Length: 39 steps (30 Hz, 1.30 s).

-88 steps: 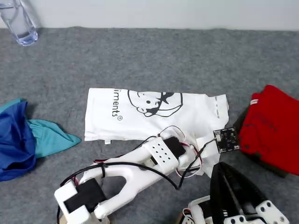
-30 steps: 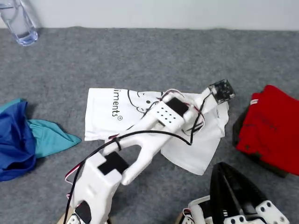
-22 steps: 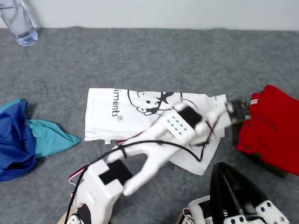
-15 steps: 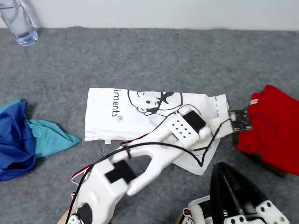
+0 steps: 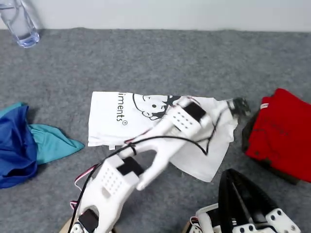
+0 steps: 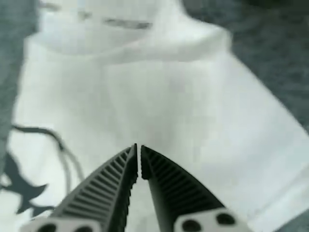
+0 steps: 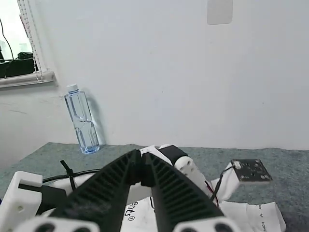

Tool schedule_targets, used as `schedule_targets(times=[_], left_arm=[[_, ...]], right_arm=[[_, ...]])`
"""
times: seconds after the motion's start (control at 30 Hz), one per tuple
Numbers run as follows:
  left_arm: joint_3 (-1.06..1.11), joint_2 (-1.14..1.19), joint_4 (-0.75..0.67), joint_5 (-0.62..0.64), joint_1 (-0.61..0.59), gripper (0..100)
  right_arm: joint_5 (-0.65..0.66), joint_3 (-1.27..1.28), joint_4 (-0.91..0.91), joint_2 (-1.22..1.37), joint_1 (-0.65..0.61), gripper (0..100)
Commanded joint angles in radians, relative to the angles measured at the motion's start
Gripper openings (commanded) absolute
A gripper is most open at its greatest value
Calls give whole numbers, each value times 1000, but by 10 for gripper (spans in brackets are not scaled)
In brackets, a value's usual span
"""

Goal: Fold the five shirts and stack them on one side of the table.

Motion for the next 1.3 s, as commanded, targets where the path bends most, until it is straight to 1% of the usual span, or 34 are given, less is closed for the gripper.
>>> schedule_targets(times=[0.0,0.1,0.23,0.33,0.43,0.57,0.67,0.77,0.93,1.1,1.27], left_arm=[[-105,6,15,-9,-60,13],[-177,23,121,-9,-31,13],[-223,25,235,-9,84,13],[-220,26,253,-9,147,13],[-211,48,250,-9,170,13],[-211,123,224,-9,160,13],[-229,178,193,-9,120,13],[-308,219,193,-11,54,13],[-467,259,279,-29,-18,13],[-596,288,377,-35,-17,13],[-696,310,411,-35,-17,13]], right_arm=[[-11,-17,5,4,-8,8],[-11,-17,5,4,-8,8],[-11,-17,4,4,-8,8],[-11,-17,4,4,-8,8],[-11,-17,4,4,-8,8],[-11,-17,4,4,-8,8],[-11,-17,4,4,-8,8],[-11,-17,4,4,-8,8],[-11,-17,5,4,-8,8],[-11,-2,4,4,-8,8],[-11,23,4,4,-8,8]])
